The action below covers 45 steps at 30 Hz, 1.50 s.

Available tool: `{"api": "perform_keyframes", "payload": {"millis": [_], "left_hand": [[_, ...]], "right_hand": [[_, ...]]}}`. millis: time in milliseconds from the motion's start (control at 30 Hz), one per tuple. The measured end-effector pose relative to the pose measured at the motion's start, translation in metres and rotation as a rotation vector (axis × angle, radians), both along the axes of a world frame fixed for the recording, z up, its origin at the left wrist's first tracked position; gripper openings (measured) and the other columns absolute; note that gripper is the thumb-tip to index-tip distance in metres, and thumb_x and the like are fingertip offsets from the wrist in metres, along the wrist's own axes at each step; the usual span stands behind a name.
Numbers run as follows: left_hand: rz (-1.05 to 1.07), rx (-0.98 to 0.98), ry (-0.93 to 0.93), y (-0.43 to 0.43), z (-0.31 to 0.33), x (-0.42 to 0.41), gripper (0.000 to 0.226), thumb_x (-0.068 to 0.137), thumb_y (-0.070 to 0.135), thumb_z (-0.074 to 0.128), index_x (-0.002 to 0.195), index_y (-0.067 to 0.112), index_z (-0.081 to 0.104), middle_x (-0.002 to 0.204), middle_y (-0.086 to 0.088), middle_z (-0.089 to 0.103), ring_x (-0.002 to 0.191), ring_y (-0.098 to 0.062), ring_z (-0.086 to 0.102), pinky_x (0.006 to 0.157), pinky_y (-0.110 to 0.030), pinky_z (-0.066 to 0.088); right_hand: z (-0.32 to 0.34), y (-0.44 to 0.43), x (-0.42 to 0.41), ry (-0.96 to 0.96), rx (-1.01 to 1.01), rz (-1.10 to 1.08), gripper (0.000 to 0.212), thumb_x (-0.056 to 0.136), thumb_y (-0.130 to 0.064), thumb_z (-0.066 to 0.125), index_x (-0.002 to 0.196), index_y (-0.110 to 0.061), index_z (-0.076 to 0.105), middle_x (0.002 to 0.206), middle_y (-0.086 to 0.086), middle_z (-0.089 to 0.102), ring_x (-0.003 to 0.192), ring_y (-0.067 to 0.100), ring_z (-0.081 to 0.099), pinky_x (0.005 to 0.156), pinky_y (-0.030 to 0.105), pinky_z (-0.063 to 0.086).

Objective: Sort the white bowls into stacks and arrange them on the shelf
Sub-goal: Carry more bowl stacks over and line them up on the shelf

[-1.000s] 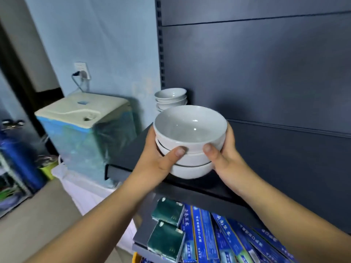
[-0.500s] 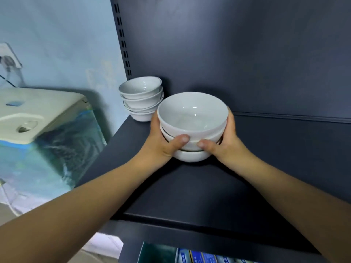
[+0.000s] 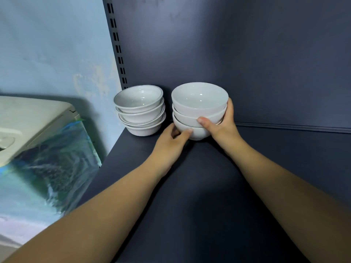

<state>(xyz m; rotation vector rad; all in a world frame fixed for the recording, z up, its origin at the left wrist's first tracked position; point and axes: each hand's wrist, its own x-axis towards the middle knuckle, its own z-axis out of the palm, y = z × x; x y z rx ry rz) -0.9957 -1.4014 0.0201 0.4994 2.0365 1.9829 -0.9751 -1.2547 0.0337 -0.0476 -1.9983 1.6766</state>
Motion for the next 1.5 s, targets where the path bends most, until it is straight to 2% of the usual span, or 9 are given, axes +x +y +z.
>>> {"api": "perform_keyframes", "payload": {"millis": [500,633,733,867,1033,1167,1267,1367,1500], "left_hand": [[0.103,-0.145,0.124,-0.004,0.005,0.009,0.026,0.085,0.03,0.053,0.109,0.026,0.06,0.103,0.011,0.063,0.094,-0.004,0.057,0.099,-0.033,0.044],[0.115,-0.457,0.391,-0.017,0.014,0.046,0.014,0.091,0.016,0.051,0.093,0.008,0.062,0.091,0.001,0.056,0.088,-0.01,0.049,0.078,-0.02,0.035],[-0.004,-0.498,0.415,-0.035,0.014,0.075,0.023,0.09,0.019,0.056,0.109,0.011,0.066,0.103,0.003,0.061,0.097,-0.006,0.054,0.085,-0.011,0.035],[-0.093,-0.308,0.663,-0.091,0.007,0.164,0.028,0.081,0.031,0.062,0.108,0.023,0.066,0.1,0.02,0.059,0.096,0.01,0.055,0.086,0.002,0.033],[-0.167,0.065,0.239,-0.159,-0.035,0.253,0.012,0.079,0.026,0.066,0.085,0.035,0.068,0.078,0.023,0.071,0.083,0.006,0.065,0.08,-0.009,0.048],[-0.243,-0.082,0.187,-0.167,-0.094,0.315,0.023,0.09,0.007,0.055,0.085,0.028,0.063,0.072,0.026,0.068,0.076,0.016,0.061,0.079,-0.004,0.045],[-0.425,-0.196,0.169,-0.164,-0.13,0.368,0.011,0.08,0.037,0.054,0.085,0.034,0.063,0.077,0.03,0.066,0.081,0.017,0.059,0.076,-0.001,0.041],[-0.615,-0.282,0.162,-0.152,-0.154,0.423,0.011,0.087,0.034,0.052,0.087,0.032,0.063,0.079,0.029,0.064,0.082,0.023,0.054,0.073,0.001,0.039],[-0.87,-0.417,0.194,-0.126,-0.18,0.495,0.027,0.08,0.05,0.045,0.09,0.034,0.066,0.09,0.022,0.064,0.089,0.006,0.058,0.08,-0.014,0.043]], "right_hand": [[-0.006,-0.007,-0.004,-0.04,0.077,-0.11,0.112,0.046,-0.054,0.071,0.14,-0.014,0.023,0.142,0.005,0.036,0.129,0.017,0.038,0.108,0.031,0.034],[-0.003,-0.015,0.031,-0.202,0.171,-0.205,0.071,0.081,-0.043,0.063,0.138,-0.016,0.032,0.14,0.004,0.041,0.126,0.021,0.042,0.102,0.027,0.034],[0.001,-0.014,0.072,-0.309,0.291,-0.195,0.048,0.09,-0.035,0.053,0.132,-0.015,0.045,0.129,0.001,0.052,0.112,0.011,0.049,0.084,0.012,0.03],[-0.002,-0.048,0.192,-0.146,0.411,-0.315,0.029,0.087,-0.023,0.061,0.113,-0.012,0.062,0.103,-0.008,0.058,0.096,0.002,0.052,0.087,0.009,0.036],[-0.063,-0.113,0.357,-0.129,0.639,-0.55,0.037,0.077,-0.033,0.052,0.089,-0.003,0.07,0.085,-0.002,0.064,0.089,0.009,0.052,0.078,0.003,0.034],[-0.113,-0.149,0.475,-0.42,0.676,-0.664,0.035,0.076,-0.03,0.048,0.081,-0.004,0.071,0.08,0.011,0.071,0.084,0.016,0.051,0.069,0.021,0.037],[-0.14,-0.176,0.557,-0.619,0.643,-0.737,0.036,0.078,-0.033,0.046,0.082,-0.008,0.072,0.081,0.007,0.072,0.069,0.013,0.059,0.069,0.021,0.038],[-0.16,-0.2,0.635,-0.801,0.513,-0.877,0.028,0.079,-0.031,0.056,0.083,-0.009,0.072,0.085,0.005,0.073,0.059,0.022,0.064,0.062,0.018,0.042],[-0.191,-0.227,0.727,-1.065,0.239,-1.029,0.016,0.084,-0.017,0.065,0.097,-0.012,0.071,0.104,0.004,0.07,0.086,0.029,0.065,0.074,0.024,0.042]]}}
